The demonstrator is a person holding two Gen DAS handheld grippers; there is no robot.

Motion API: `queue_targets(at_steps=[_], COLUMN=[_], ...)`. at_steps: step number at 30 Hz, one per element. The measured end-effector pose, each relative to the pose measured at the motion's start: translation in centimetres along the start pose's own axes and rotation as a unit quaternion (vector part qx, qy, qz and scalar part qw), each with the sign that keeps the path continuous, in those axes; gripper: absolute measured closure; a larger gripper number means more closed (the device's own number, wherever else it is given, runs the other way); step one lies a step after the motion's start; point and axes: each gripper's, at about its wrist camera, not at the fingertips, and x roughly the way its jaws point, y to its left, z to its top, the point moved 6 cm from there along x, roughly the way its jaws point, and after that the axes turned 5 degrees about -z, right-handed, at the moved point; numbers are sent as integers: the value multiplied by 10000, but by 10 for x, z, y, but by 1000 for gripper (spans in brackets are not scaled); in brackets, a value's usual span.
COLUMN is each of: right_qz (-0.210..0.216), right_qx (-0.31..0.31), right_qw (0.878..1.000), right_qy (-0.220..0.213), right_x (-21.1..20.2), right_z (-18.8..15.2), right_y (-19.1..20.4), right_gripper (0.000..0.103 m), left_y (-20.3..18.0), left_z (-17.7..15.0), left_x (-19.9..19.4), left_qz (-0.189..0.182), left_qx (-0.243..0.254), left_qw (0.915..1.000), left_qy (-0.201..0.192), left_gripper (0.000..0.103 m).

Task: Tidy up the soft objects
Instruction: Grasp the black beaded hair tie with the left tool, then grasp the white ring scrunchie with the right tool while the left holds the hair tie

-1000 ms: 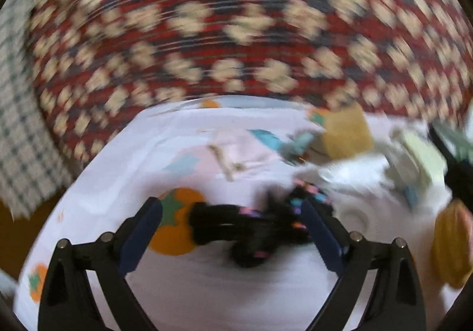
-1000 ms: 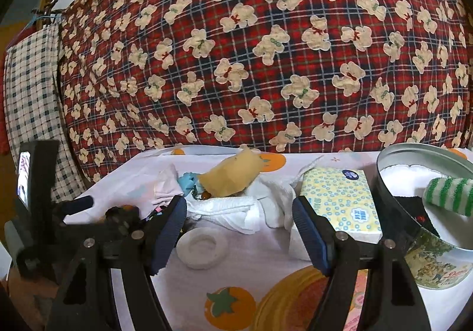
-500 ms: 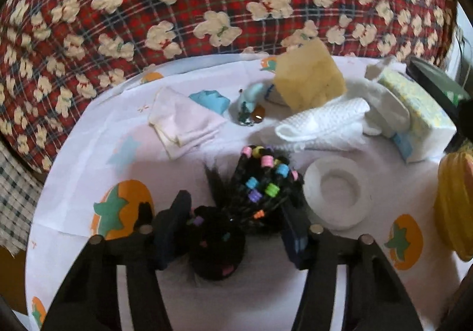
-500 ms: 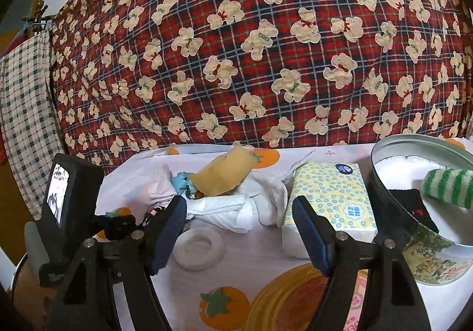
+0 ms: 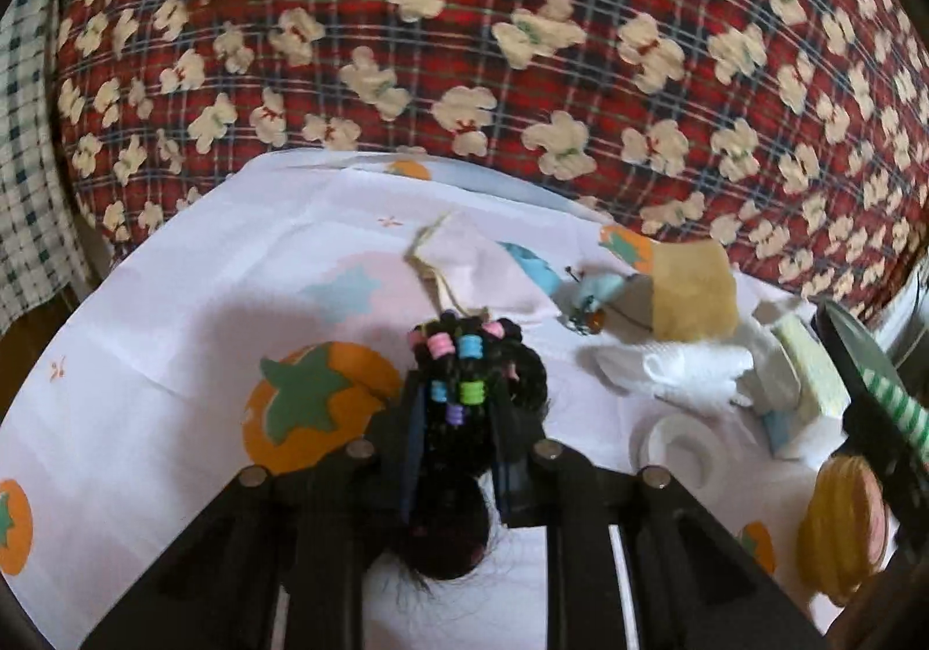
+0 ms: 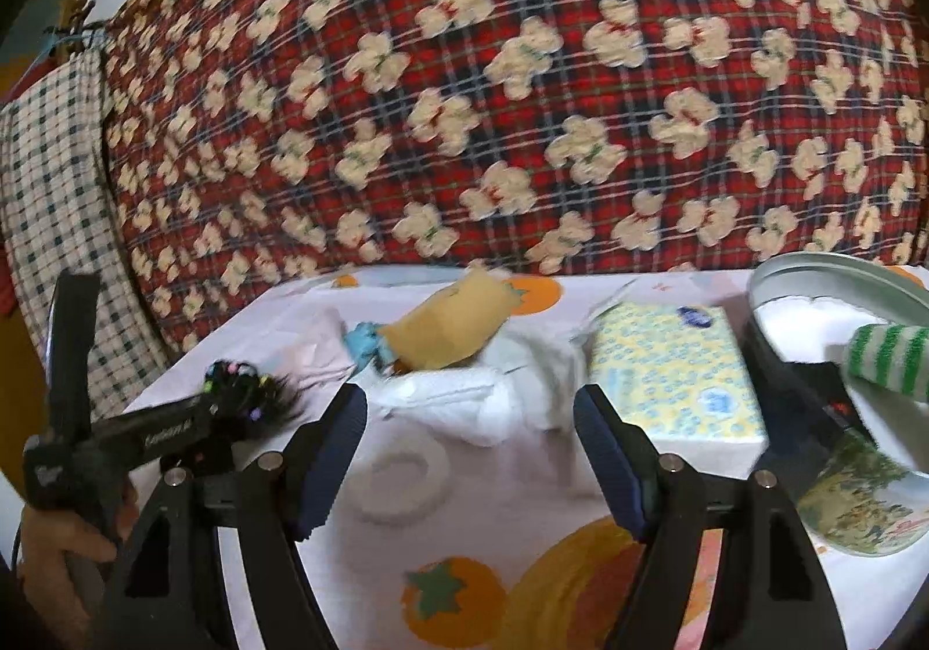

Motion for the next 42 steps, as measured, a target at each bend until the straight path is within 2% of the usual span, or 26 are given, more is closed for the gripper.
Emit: queue_targets(at_steps=[3, 8, 14, 18, 21, 23, 24, 31, 38, 42], right_qz=[239, 339, 106, -92, -186, -244, -244, -30, -58, -114], right_qx=[-221, -571, -488, -475, -671, -806, -843, -906, -901, -902], right_qw=[9992, 9957, 9880, 9761, 9745, 9731, 9732, 9742, 9904, 9937], right_qy=[230, 640, 1462, 2120, 2134, 2143, 2126, 2066, 1043, 648], right_x=[8, 28, 63, 87, 88, 87, 86, 80, 44, 30], right_z=[-6, -14, -28, -41, -42, -42, -42, -45, -19, -6], right_y=[20, 51, 52, 51, 57, 61, 62, 65, 65, 64], right_gripper=[27, 27, 27, 27, 27, 31, 36, 36, 36, 36], left_y=[4, 1, -1, 6, 11, 12, 12, 9, 2, -2], left_z=[2, 8, 17, 20, 18, 18, 18, 17, 19, 20], left_x=[-3, -17, -33, -37, -34, -34, -34, -34, -40, -44], left_qz=[46, 105, 104, 128, 157, 174, 188, 334, 447, 474], left_qx=[-137, -194, -137, -299, -431, -443, -425, -273, -45, 28], left_qw=[9998, 9982, 9950, 9936, 9939, 9938, 9938, 9934, 9909, 9891], left_qy=[-104, -554, -983, -1081, -1006, -1003, -1014, -1062, -1271, -1391], left_gripper=[85, 85, 85, 85, 85, 85, 85, 85, 85, 85])
